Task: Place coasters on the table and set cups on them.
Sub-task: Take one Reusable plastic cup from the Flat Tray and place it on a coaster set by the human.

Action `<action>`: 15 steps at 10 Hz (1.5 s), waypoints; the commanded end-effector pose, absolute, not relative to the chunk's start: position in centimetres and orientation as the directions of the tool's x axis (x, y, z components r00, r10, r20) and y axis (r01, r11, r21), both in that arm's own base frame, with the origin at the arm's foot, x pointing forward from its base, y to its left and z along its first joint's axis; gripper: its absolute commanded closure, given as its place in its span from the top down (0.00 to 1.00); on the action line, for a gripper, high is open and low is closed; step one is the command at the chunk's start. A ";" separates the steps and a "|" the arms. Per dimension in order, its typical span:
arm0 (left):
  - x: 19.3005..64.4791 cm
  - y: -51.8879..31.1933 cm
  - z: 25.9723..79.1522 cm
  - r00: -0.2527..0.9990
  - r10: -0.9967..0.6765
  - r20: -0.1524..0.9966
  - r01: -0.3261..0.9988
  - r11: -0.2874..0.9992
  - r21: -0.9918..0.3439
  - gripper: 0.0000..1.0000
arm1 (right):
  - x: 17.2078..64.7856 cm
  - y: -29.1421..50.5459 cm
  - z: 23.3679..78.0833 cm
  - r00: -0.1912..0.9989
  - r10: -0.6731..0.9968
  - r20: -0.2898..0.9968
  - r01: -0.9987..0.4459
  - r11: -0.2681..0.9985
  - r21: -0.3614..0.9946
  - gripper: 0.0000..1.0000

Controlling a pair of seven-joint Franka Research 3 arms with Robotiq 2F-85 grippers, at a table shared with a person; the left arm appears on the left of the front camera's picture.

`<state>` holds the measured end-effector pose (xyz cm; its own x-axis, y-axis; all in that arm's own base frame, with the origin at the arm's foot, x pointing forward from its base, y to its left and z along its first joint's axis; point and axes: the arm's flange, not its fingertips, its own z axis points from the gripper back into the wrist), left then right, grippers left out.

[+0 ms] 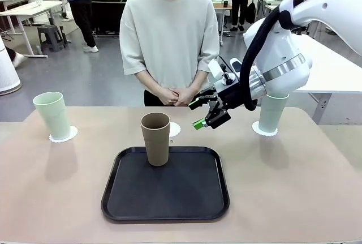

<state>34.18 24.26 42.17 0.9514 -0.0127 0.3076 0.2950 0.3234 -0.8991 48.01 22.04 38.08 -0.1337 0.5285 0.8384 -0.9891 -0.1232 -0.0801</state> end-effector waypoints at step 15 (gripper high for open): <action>34.0 24.3 42.3 0.951 -0.007 0.310 0.296 0.319 -0.900 1.00 | 50.1 26.0 27.5 -0.087 0.248 0.965 -0.974 -0.222 -0.031 1.00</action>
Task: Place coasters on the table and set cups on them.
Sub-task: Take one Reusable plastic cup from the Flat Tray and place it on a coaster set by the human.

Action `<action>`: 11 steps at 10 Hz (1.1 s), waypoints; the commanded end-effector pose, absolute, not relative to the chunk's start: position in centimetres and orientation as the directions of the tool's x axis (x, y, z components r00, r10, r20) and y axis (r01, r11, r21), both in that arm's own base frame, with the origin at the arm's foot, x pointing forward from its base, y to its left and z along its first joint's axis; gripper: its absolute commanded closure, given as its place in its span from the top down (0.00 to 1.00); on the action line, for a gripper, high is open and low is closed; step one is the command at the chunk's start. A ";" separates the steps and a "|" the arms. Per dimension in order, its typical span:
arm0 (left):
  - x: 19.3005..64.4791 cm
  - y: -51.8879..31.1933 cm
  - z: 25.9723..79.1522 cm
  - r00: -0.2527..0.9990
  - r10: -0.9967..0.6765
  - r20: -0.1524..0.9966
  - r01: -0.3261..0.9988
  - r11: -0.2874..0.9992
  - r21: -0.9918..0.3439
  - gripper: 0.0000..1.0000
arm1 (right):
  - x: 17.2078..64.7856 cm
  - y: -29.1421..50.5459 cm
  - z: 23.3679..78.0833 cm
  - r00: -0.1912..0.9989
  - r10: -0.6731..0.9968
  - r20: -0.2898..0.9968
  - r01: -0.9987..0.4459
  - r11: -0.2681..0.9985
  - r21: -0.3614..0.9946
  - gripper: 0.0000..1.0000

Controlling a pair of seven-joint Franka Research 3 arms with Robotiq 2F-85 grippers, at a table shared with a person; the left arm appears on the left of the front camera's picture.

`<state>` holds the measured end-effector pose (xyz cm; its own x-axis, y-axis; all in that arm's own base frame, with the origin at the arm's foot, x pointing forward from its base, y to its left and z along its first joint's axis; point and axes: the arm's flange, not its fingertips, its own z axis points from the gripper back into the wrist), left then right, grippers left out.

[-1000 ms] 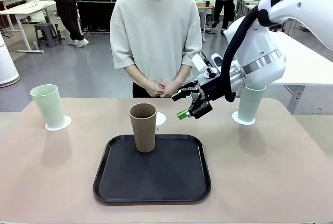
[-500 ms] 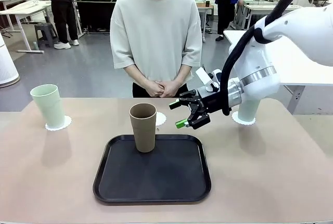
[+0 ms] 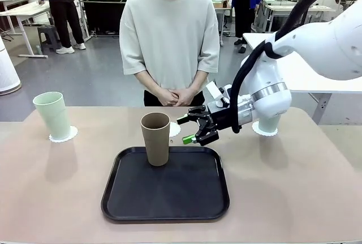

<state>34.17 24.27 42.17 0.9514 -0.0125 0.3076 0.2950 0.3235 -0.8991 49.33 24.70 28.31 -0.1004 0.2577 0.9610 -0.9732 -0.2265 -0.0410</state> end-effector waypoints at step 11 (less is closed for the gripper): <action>34.0 24.3 42.3 0.951 -0.007 0.310 0.296 0.319 -0.900 1.00 | 51.1 30.2 24.5 -0.031 0.292 0.956 -0.964 -0.261 0.048 1.00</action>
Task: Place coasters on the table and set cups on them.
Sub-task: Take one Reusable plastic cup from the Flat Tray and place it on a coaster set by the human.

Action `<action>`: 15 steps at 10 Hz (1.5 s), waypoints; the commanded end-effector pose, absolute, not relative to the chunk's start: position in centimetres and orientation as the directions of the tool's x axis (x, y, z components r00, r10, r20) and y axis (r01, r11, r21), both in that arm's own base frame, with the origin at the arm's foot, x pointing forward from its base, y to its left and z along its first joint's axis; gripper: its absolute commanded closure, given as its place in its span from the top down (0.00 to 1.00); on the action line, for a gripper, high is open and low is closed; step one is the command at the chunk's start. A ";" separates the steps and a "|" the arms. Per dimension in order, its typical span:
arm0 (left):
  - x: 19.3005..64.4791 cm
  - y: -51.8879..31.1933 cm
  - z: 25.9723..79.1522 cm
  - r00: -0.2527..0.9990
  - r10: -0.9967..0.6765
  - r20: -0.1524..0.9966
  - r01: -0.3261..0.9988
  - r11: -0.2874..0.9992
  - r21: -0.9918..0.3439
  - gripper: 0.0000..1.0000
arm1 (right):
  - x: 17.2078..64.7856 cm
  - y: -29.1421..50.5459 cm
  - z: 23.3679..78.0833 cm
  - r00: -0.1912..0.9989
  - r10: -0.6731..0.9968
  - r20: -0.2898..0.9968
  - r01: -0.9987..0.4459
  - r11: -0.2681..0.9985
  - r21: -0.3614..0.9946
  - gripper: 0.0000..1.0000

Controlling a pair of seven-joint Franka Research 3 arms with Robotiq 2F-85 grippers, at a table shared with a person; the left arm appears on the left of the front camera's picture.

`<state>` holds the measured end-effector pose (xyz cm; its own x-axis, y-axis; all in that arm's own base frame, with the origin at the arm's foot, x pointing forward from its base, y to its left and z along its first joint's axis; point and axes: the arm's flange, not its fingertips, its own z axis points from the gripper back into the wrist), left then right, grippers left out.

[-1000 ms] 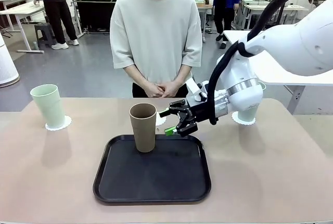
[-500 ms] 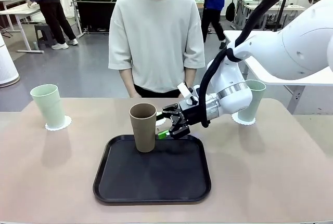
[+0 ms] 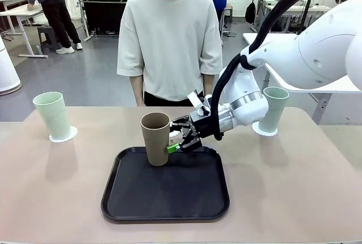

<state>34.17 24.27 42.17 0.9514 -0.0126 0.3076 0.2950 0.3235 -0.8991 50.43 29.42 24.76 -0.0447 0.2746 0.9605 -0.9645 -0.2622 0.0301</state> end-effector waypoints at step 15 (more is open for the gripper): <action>34.0 24.3 42.3 0.951 -0.007 0.310 0.296 0.319 -0.900 1.00 | 50.7 33.3 23.7 0.015 0.240 0.971 -0.942 -0.323 0.094 1.00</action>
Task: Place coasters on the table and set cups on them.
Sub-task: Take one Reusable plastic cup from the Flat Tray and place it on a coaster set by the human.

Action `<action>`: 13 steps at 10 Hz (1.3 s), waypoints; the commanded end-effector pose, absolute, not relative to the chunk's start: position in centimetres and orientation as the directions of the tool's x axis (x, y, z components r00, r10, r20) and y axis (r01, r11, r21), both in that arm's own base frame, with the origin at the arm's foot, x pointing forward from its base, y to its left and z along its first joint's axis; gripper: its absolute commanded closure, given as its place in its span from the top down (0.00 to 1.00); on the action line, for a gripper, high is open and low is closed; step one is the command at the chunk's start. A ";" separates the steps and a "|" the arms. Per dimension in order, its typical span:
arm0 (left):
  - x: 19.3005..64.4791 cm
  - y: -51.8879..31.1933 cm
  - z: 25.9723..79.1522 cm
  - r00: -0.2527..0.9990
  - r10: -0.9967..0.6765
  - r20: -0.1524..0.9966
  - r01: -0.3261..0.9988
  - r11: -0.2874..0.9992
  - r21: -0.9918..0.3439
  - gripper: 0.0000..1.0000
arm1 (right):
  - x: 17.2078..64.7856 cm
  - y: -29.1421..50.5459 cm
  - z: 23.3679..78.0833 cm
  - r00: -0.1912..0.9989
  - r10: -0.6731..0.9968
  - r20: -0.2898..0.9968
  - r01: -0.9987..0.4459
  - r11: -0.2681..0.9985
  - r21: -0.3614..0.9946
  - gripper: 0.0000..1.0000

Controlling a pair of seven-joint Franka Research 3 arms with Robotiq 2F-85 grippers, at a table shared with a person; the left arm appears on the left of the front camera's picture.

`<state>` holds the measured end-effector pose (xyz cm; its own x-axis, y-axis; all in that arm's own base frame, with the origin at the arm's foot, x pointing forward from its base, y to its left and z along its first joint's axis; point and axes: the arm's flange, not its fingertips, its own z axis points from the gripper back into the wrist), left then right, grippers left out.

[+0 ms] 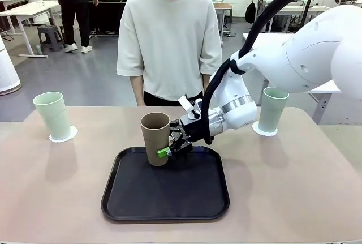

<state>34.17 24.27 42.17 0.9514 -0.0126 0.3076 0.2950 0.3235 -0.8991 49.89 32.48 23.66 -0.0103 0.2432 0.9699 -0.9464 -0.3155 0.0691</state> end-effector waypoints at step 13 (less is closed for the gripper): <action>34.0 24.3 42.3 0.951 -0.007 0.310 0.296 0.319 -0.900 1.00 | 45.3 31.5 36.2 -0.107 0.136 0.985 -0.937 -0.346 -0.054 0.00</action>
